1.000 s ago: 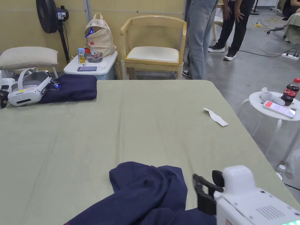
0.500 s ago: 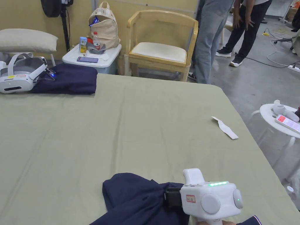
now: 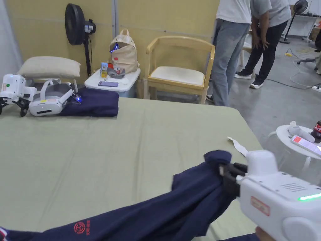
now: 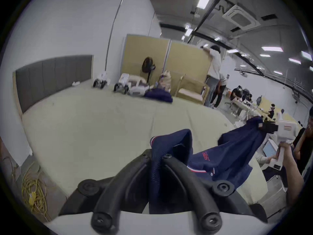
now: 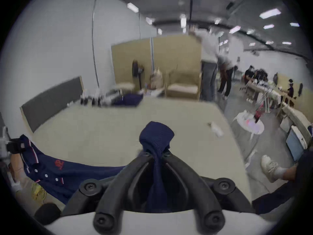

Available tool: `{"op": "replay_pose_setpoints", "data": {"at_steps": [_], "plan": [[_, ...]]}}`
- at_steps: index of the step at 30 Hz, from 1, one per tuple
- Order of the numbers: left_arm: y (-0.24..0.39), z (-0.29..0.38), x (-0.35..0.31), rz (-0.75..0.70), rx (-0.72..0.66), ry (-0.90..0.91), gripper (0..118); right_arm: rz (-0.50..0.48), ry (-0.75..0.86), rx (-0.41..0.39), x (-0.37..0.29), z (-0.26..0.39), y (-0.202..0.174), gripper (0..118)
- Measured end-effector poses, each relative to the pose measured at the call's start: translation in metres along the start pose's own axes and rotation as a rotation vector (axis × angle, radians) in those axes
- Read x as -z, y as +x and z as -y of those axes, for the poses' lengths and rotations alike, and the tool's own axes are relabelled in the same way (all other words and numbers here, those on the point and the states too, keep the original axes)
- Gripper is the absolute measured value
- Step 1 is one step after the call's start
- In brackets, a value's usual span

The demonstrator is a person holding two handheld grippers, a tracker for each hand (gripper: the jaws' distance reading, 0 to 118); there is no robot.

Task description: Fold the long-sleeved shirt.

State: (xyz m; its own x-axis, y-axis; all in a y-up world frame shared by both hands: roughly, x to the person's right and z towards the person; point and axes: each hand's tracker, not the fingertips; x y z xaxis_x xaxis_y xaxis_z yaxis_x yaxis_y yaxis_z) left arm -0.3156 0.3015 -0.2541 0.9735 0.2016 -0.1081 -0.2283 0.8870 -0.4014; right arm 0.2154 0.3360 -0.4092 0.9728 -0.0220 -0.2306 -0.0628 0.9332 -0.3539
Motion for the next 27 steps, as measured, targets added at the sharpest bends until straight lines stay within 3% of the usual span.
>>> {"op": "replay_pose_setpoints", "data": {"at_steps": [6, 11, 16, 22, 24, 27], "plan": [[0.024, -0.101, -0.032, 0.104, 0.033, 0.23, 5, 0.079, 0.258, -0.009, -0.118, -0.101, 0.001, 6], [0.06, -0.205, -0.039, 0.171, 0.075, 0.378, 5, 0.136, 0.383, -0.049, -0.16, -0.187, 0.01, 6], [0.093, -0.323, -0.007, 0.189, 0.061, 0.436, 5, 0.14, 0.395, -0.052, -0.149, -0.282, 0.024, 6], [0.133, -0.436, 0.03, 0.125, 0.017, 0.437, 5, 0.215, 0.393, -0.076, -0.109, -0.375, 0.026, 6], [0.147, -0.469, 0.036, 0.108, -0.004, 0.457, 5, 0.242, 0.382, -0.05, -0.089, -0.407, 0.029, 6], [0.161, -0.51, 0.04, 0.061, 0.018, 0.512, 5, 0.195, 0.401, 0.051, -0.075, -0.441, 0.031, 6]]}}
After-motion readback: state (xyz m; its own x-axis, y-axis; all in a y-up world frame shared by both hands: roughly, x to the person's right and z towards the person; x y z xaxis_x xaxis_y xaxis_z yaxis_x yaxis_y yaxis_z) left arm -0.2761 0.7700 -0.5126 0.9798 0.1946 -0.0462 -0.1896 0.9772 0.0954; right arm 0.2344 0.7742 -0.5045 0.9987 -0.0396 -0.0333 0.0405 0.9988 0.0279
